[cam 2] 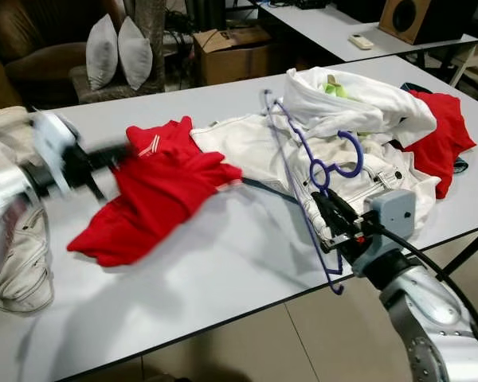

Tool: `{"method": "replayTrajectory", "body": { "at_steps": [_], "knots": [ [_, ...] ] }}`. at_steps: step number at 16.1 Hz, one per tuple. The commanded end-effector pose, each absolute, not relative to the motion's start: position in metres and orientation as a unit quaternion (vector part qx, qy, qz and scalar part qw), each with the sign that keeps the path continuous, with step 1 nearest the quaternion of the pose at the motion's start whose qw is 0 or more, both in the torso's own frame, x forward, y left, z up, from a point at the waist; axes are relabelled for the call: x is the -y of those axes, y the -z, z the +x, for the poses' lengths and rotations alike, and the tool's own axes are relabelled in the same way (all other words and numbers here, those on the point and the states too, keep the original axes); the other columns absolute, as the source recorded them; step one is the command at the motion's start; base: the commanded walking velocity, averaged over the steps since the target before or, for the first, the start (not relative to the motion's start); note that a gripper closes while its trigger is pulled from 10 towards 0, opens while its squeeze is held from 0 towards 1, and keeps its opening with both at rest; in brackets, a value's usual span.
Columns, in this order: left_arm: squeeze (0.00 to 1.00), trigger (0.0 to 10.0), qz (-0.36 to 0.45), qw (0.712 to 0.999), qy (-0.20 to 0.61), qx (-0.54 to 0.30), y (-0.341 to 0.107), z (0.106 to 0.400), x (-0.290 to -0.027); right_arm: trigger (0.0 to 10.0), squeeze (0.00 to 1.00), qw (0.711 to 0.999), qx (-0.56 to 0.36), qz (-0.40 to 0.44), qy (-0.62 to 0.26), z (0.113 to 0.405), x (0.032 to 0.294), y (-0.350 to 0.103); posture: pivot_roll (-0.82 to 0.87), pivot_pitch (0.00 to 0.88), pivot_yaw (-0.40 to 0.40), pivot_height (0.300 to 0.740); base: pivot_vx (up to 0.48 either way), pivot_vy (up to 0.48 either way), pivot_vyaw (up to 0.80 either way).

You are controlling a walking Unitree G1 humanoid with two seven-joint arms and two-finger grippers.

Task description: Hang hanger

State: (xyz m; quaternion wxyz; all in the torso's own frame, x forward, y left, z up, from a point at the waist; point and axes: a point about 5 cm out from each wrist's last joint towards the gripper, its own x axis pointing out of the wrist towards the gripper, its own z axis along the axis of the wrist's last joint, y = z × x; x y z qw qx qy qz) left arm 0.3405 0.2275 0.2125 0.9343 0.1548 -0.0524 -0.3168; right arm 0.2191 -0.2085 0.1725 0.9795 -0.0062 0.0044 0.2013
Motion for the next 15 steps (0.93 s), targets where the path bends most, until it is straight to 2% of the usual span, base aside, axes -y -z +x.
{"method": "replayTrajectory", "body": {
  "at_steps": [1,6,9,10,11,12,13,15],
  "knots": [
    [0.00,0.0,0.168,0.944,0.268,0.097,-0.232,0.346,-0.235,10.0,0.00,0.979,0.003,-0.015,-0.202,0.217,0.210,-0.178,-0.26,0.000,0.066,0.740,0.000,0.000,0.00],
    [0.00,0.0,0.140,0.950,0.172,0.222,-0.288,0.368,-0.237,10.0,0.00,0.990,0.012,-0.015,-0.141,0.220,0.222,-0.179,-0.25,0.000,0.064,0.740,0.000,0.000,0.00],
    [0.00,0.0,0.098,0.916,0.190,0.339,-0.344,0.368,-0.225,10.0,0.00,0.992,0.035,-0.011,-0.118,0.228,0.222,-0.185,-0.25,0.000,0.071,0.740,0.000,0.000,0.00],
    [0.00,0.0,0.064,0.898,0.231,0.370,-0.357,0.361,-0.217,10.0,0.00,0.992,0.040,-0.008,-0.119,0.228,0.220,-0.187,-0.25,0.000,0.081,0.740,0.000,0.000,0.00],
    [0.00,0.0,0.065,0.890,0.278,0.356,-0.349,0.357,-0.208,10.0,0.00,0.992,0.040,-0.006,-0.123,0.226,0.217,-0.186,-0.25,0.000,0.087,0.740,0.000,0.000,0.00],
    [0.00,0.0,0.100,0.897,0.332,0.275,-0.299,0.353,-0.197,10.0,0.00,0.991,0.033,-0.003,-0.133,0.222,0.211,-0.181,-0.25,0.000,0.090,0.740,0.000,0.000,0.00],
    [0.00,0.0,0.110,0.902,0.338,0.245,-0.276,0.350,-0.195,10.0,0.00,0.990,0.030,-0.001,-0.137,0.221,0.209,-0.179,-0.25,0.000,0.090,0.740,0.000,0.000,0.00],
    [0.00,0.0,0.145,0.897,0.396,0.132,-0.195,0.320,-0.181,10.0,0.00,0.989,0.022,0.000,-0.149,0.217,0.203,-0.175,-0.24,0.000,0.077,0.740,0.000,0.000,0.00]
  ]
}}
